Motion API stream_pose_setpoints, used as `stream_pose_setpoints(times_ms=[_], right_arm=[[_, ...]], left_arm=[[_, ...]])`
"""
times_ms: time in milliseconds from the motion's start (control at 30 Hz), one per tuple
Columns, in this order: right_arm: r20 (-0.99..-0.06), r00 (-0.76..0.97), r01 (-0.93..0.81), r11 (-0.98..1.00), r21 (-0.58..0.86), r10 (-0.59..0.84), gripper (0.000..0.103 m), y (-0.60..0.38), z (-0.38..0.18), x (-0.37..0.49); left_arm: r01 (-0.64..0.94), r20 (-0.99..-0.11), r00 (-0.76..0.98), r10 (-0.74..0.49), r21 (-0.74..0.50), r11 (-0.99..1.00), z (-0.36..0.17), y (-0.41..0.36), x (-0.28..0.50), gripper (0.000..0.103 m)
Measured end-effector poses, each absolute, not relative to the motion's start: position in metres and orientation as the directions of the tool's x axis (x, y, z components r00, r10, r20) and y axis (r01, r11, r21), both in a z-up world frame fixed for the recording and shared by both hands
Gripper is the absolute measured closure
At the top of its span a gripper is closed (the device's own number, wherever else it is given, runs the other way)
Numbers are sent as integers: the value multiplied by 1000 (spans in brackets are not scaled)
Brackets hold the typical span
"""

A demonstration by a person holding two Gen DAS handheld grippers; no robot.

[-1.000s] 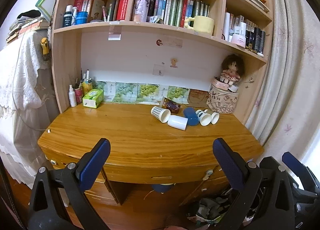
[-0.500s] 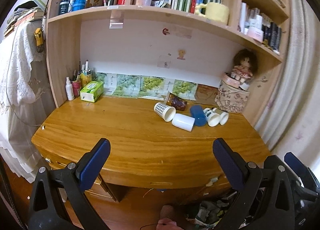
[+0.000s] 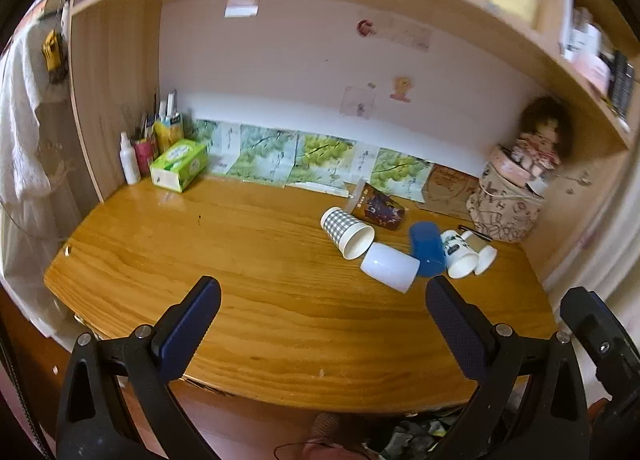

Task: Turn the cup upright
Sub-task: 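Move the right tool toward the brown robot-print cup lying on its side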

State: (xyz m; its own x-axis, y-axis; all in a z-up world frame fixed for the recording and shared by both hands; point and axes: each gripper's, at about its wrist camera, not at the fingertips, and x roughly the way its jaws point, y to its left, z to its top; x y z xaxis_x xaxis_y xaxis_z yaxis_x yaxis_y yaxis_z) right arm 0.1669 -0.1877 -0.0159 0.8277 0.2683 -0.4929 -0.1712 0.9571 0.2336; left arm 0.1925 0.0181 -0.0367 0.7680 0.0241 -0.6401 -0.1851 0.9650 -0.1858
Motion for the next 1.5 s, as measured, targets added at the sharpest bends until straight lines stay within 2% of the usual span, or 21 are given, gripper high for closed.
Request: stream_pose_setpoints(times_ms=[433, 700, 900, 1100, 1500], right_arm=[[-547, 723, -320, 906, 278, 423, 2, -198, -26, 276], [-575, 688, -383, 894, 231, 443, 2, -196, -31, 342], [-589, 678, -453, 881, 137, 441, 2, -190, -32, 390], [-624, 656, -505, 861, 58, 426, 2, -180, -44, 432], [-691, 580, -556, 830, 51, 431, 2, -158, -85, 509]], left_arm=[[-304, -740, 670, 61, -198, 932, -55, 12, 270, 1], [-342, -794, 605, 56, -196, 919, -67, 10, 311, 1], [-367, -816, 575, 57, -195, 910, -77, 10, 339, 1], [-365, -828, 560, 0, -247, 898, -88, 12, 364, 1], [-412, -848, 529, -19, -277, 868, -107, 25, 390, 1]])
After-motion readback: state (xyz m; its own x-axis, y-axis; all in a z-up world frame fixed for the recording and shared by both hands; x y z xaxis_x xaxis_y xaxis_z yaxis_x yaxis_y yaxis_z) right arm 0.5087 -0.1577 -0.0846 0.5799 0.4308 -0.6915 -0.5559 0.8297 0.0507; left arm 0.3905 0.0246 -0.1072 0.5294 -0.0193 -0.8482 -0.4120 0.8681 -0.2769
